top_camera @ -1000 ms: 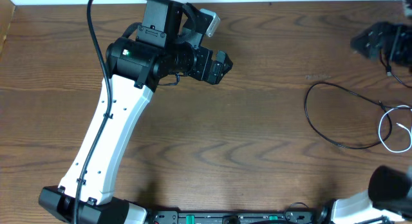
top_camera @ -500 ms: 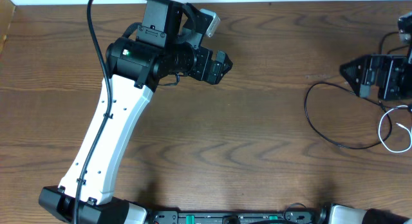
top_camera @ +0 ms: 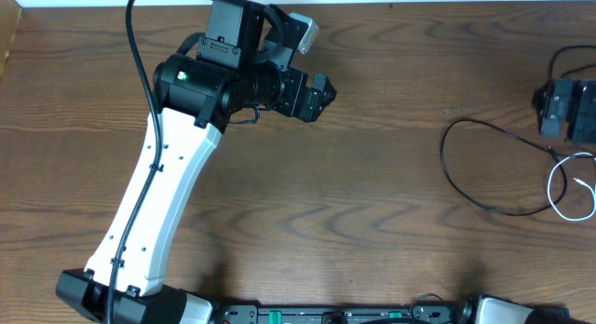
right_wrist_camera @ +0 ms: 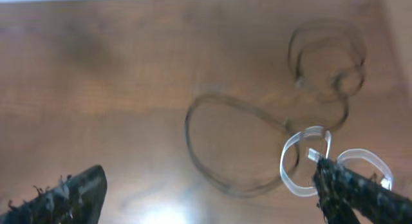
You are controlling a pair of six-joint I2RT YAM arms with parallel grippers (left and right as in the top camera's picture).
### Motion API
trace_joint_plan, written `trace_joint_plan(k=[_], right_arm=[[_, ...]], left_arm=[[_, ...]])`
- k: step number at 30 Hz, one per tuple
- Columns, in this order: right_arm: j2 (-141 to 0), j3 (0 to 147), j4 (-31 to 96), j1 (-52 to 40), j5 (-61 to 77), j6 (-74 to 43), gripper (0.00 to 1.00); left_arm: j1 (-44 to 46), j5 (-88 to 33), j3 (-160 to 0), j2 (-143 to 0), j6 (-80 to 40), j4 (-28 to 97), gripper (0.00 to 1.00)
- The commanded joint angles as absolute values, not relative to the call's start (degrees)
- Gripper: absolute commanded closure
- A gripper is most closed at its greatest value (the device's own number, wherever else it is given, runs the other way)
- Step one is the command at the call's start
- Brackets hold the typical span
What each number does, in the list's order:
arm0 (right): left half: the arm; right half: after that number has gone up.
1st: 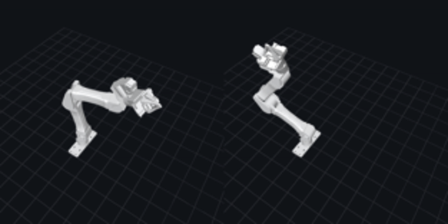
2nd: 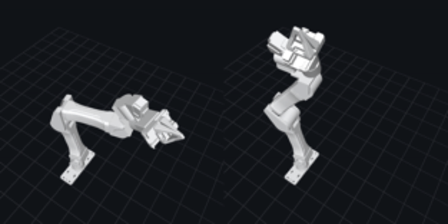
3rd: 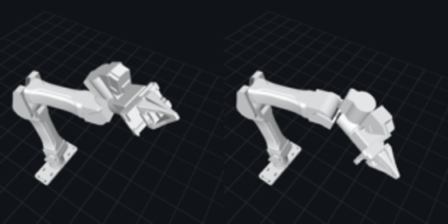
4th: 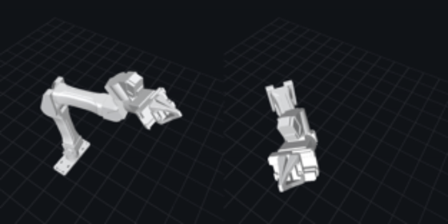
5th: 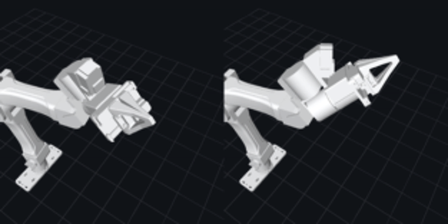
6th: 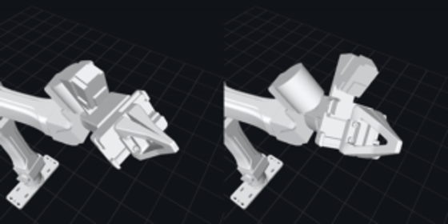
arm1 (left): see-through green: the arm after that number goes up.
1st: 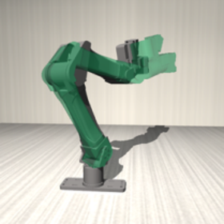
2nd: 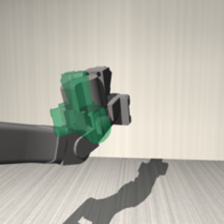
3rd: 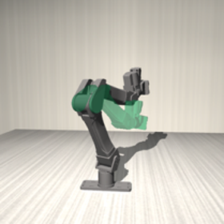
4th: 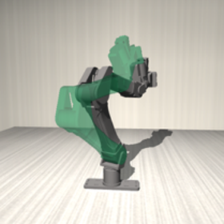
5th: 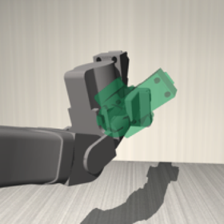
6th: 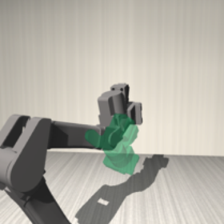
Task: Untangle cables
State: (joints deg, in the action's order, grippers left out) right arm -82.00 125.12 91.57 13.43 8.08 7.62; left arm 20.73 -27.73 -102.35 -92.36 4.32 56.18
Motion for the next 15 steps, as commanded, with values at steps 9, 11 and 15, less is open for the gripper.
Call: trace_joint_plan(k=[9, 11, 15], right_arm=[[-57.41, 92.77, 59.4, 0.69, 7.64, 7.81, 0.01], [-51.83, 83.09, 51.4, -0.71, 7.64, 7.79, 0.01], [-40.53, 62.61, 35.14, -3.27, 7.88, 7.77, 0.01]], left_arm=[[20.56, -27.35, -102.59, -92.18, 4.38, 56.27, 0.02], [20.56, -27.35, -102.59, -92.18, 4.38, 56.27, 0.02], [20.56, -27.35, -102.59, -92.18, 4.38, 56.27, 0.02]])
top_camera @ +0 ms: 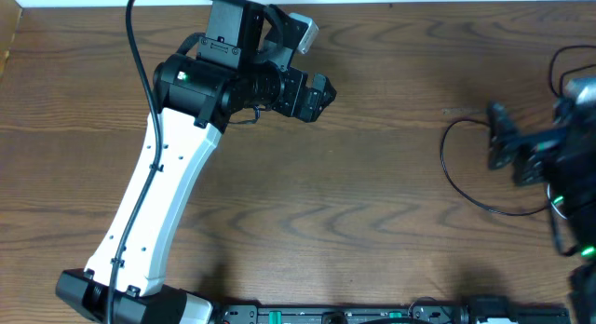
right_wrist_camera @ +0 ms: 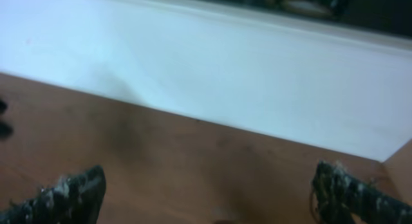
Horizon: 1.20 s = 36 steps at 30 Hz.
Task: Untangle cables
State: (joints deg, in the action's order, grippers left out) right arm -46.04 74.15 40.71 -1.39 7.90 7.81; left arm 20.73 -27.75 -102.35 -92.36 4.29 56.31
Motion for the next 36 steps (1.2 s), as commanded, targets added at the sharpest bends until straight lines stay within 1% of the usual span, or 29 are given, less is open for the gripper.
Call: trace_joint_plan(k=[1, 5, 8, 12, 15, 21, 26, 30, 32, 36], right_arm=[[-38.35, 58.67, 32.29, -3.84, 7.86, 7.79, 0.01], [-29.17, 40.77, 19.0, -5.89, 5.76, 7.81, 0.01], [-24.14, 30.48, 10.37, -6.55, 5.5, 7.77, 0.01], [-17.52, 19.42, 1.98, -7.68, 5.48, 7.79, 0.01], [-12.56, 12.82, -1.87, -8.51, 4.38, 7.77, 0.01], [-4.75, 4.4, -3.25, -9.61, 3.33, 7.77, 0.01], [-0.51, 0.23, -3.25, -10.22, 3.33, 7.77, 0.01], [-0.27, 0.32, -0.27, -10.22, 3.33, 7.77, 0.01], [-0.27, 0.32, 4.05, -10.17, 3.38, 7.75, 0.01], [-0.38, 0.32, 4.05, -10.17, 3.22, 4.05, 0.01]], left_arm=[[20.56, -27.35, -102.59, -92.18, 4.38, 56.27, 0.02], [20.56, -27.35, -102.59, -92.18, 4.38, 56.27, 0.02], [20.56, -27.35, -102.59, -92.18, 4.38, 56.27, 0.02], [20.56, -27.35, -102.59, -92.18, 4.38, 56.27, 0.02], [20.56, -27.35, -102.59, -92.18, 4.38, 56.27, 0.02], [20.56, -27.35, -102.59, -92.18, 4.38, 56.27, 0.02], [20.56, -27.35, -102.59, -92.18, 4.38, 56.27, 0.02], [20.56, -27.35, -102.59, -92.18, 4.38, 56.29, 0.02], [20.56, -27.35, -102.59, -92.18, 4.38, 56.27, 0.02], [20.56, -27.35, -102.59, -92.18, 4.38, 56.29, 0.02]])
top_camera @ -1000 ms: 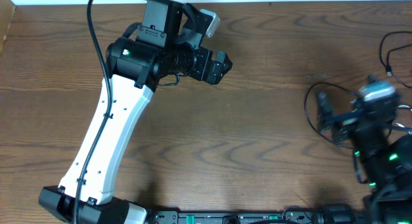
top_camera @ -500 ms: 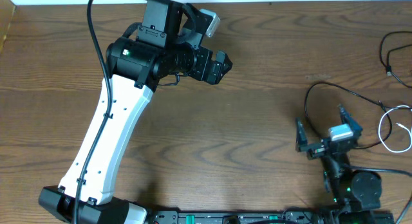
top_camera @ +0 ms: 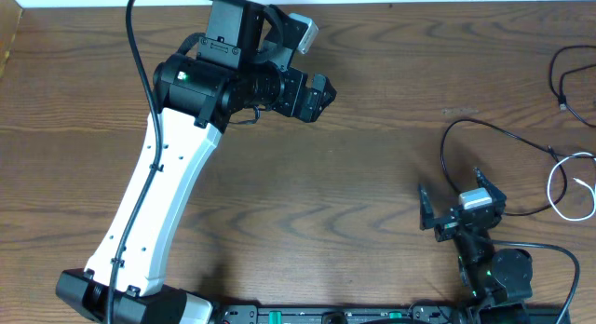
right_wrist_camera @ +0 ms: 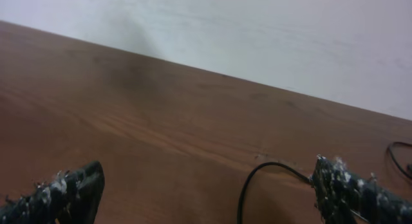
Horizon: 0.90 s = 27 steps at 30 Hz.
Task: Untangle cables
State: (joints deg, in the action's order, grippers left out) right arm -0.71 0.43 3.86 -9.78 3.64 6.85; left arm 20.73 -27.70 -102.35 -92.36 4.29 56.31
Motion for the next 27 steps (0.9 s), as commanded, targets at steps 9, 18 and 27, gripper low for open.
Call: trace_joint_plan(k=[9, 18, 27], right_arm=[[-0.43, 0.32, 4.1, -10.17, 3.16, 4.1, 0.01], [-0.43, 0.32, 4.1, -10.17, 3.16, 4.1, 0.01], [-0.43, 0.32, 4.1, -10.17, 3.16, 4.1, 0.01]], left_arm=[[20.56, -27.35, -102.59, -92.18, 4.38, 56.27, 0.02], [20.56, -27.35, -102.59, -92.18, 4.38, 56.27, 0.02], [20.49, -18.37, -102.59, -92.38, 4.43, 59.4, 0.02]])
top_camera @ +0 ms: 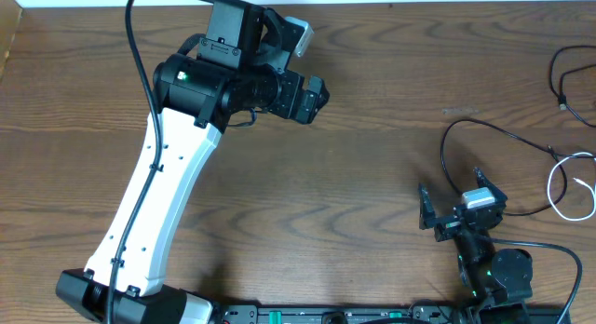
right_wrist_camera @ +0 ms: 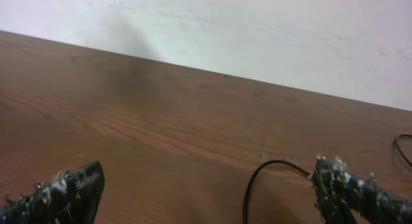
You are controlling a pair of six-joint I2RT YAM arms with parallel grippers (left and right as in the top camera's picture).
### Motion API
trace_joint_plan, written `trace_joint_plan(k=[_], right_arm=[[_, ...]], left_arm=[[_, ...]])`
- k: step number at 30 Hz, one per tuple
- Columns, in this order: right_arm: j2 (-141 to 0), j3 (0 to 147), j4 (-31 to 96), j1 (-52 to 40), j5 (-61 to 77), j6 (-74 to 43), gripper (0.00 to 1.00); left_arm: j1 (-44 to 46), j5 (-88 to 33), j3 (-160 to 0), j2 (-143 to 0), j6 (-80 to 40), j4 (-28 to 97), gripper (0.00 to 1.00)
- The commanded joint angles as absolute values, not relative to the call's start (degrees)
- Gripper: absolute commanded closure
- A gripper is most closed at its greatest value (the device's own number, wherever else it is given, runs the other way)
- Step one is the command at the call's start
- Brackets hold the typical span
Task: Untangle cables
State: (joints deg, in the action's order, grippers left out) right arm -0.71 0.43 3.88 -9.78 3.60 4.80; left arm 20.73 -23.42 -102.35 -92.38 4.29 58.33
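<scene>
A thin black cable (top_camera: 453,181) loops across the right side of the table; its curve also shows in the right wrist view (right_wrist_camera: 252,184). A white cable loop (top_camera: 557,186) lies at the right edge, touching the black one. Another black cable (top_camera: 559,71) lies at the far right corner. My right gripper (top_camera: 453,205) (right_wrist_camera: 206,192) sits low near the front edge, open wide and empty, the black loop just ahead of its right finger (right_wrist_camera: 344,185). My left gripper (top_camera: 312,96) hovers at the far left-centre, fingers together, holding nothing.
The white left arm (top_camera: 158,194) slants across the left half of the wooden table (top_camera: 354,175). A pale wall (right_wrist_camera: 257,31) runs along the table's far edge. The arm bases sit along the front edge.
The left arm's wrist has shifted slightly left. My right gripper stays near the front edge, open, its camera tilted only a touch. The cables have not moved.
My right gripper was open over the cables at the far right. Then it was further left, above the black loop, facing the wall. Later it was down near the front edge, open and empty, and it remains there. The left arm barely moved.
</scene>
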Motion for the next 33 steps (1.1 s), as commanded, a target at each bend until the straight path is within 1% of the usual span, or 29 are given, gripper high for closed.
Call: trace_joint_plan(k=[1, 4, 6, 9, 13, 20, 23, 28, 33], right_arm=[[-0.43, 0.32, 4.1, -10.17, 3.16, 4.1, 0.01], [-0.43, 0.32, 4.1, -10.17, 3.16, 4.1, 0.01], [-0.43, 0.32, 4.12, -10.17, 3.16, 4.1, 0.01], [-0.43, 0.32, 4.1, -10.17, 3.16, 4.1, 0.01], [-0.43, 0.32, 4.1, -10.17, 3.16, 4.1, 0.01], [-0.43, 0.32, 4.1, -10.17, 3.16, 4.1, 0.01], [-0.43, 0.32, 4.1, -10.17, 3.16, 4.1, 0.01], [-0.43, 0.32, 4.1, -10.17, 3.16, 4.1, 0.01], [-0.43, 0.32, 4.1, -10.17, 3.16, 4.1, 0.01]], left_arm=[[20.49, -16.51, -102.59, -92.31, 4.43, 60.03, 0.02], [20.45, -11.92, -102.13, -90.96, 4.58, 60.38, 0.02], [19.86, -11.25, -100.71, -88.95, 5.78, 59.72, 0.03], [18.46, -11.42, -95.94, -84.42, 5.91, 55.07, 0.02], [15.59, -12.29, -83.55, -74.7, 5.96, 44.36, 0.02], [6.17, -17.21, -61.04, -55.37, 5.96, 27.14, 0.02], [2.94, -17.5, -52.27, -46.94, 5.98, 21.8, 0.02], [-0.38, -17.5, -37.47, -33.65, 6.85, 10.55, 0.02], [-0.95, -16.95, -21.74, -21.91, 7.49, -3.25, 0.02]])
